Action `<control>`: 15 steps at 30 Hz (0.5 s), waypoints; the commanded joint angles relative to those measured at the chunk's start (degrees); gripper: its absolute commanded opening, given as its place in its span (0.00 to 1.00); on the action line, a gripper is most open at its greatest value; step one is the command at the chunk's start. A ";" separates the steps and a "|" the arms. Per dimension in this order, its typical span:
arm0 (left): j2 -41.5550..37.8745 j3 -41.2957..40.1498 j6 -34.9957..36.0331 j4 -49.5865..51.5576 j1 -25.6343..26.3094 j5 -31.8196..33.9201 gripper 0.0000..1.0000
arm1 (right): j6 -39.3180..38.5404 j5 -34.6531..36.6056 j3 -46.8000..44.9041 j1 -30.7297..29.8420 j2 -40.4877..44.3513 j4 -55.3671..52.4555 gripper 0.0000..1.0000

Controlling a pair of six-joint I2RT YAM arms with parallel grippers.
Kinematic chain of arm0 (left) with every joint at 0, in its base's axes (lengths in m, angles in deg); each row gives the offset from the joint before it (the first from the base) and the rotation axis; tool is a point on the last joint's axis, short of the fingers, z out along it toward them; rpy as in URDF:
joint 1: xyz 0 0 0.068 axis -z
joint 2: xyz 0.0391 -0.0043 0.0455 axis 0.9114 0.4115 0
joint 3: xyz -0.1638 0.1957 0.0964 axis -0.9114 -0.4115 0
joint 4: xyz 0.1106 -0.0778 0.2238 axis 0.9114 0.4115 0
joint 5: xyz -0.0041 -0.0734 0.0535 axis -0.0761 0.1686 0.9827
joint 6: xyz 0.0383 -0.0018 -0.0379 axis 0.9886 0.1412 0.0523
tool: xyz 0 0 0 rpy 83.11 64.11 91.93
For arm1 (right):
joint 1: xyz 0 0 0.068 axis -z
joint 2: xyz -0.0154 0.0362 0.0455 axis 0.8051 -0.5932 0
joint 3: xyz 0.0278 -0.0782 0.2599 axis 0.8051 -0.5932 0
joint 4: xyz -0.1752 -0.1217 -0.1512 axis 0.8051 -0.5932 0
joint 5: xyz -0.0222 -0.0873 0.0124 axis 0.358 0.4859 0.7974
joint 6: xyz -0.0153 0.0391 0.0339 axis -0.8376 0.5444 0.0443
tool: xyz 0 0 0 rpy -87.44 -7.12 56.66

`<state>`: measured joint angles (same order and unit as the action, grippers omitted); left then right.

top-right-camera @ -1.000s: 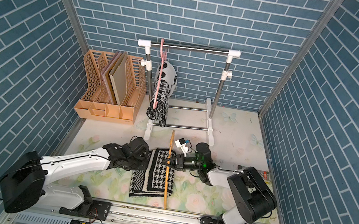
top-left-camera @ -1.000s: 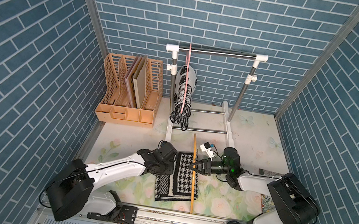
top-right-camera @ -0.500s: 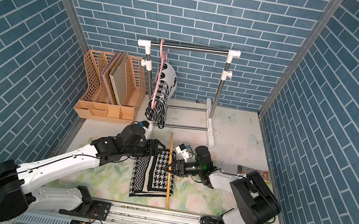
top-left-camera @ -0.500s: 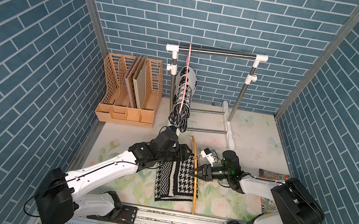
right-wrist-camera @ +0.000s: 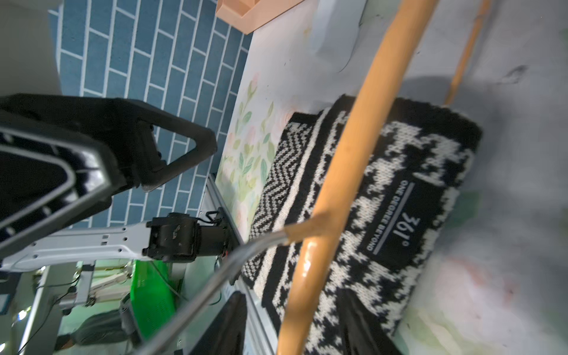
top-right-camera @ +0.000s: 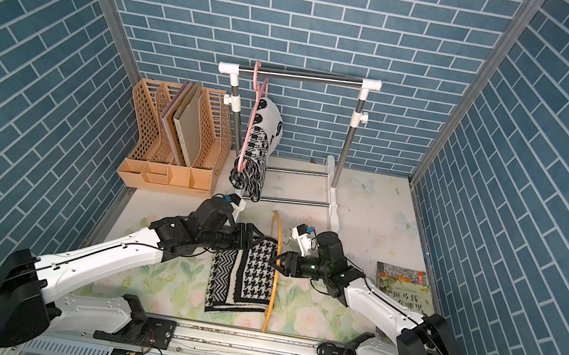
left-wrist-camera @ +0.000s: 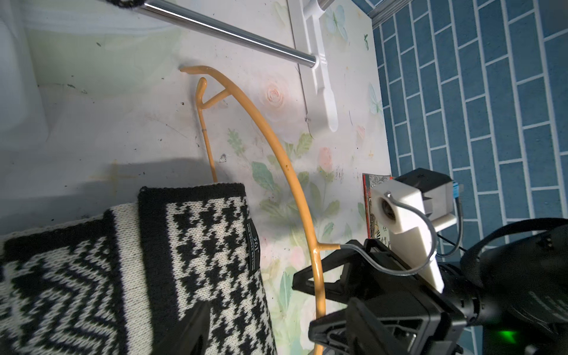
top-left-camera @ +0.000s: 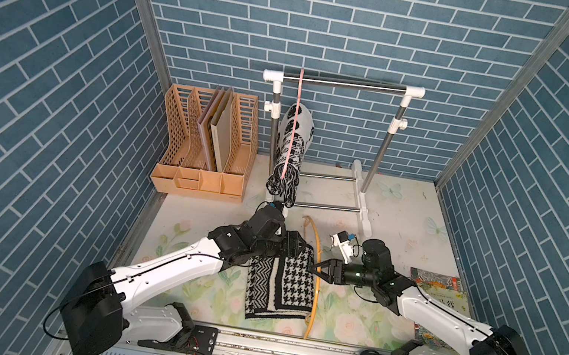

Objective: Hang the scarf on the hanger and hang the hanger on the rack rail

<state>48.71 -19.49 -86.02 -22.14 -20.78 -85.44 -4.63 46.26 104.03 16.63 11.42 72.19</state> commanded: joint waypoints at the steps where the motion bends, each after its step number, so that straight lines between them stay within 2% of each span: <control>1: -0.11 -0.74 1.76 1.33 0.18 -0.77 0.73 | 0.19 7.96 -3.70 0.15 1.95 -1.92 0.51; 8: -0.42 -1.45 2.70 3.20 0.22 -1.75 0.73 | 4.63 17.39 -10.29 0.11 7.26 6.32 0.53; 15: -1.29 -2.74 3.01 4.12 0.23 -2.45 0.73 | 8.36 24.57 -14.89 0.10 12.28 9.59 0.72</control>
<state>48.27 -21.41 -84.21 -19.71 -20.78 -87.36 1.84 65.69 90.57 16.63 22.13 78.64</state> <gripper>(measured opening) 0.734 0.707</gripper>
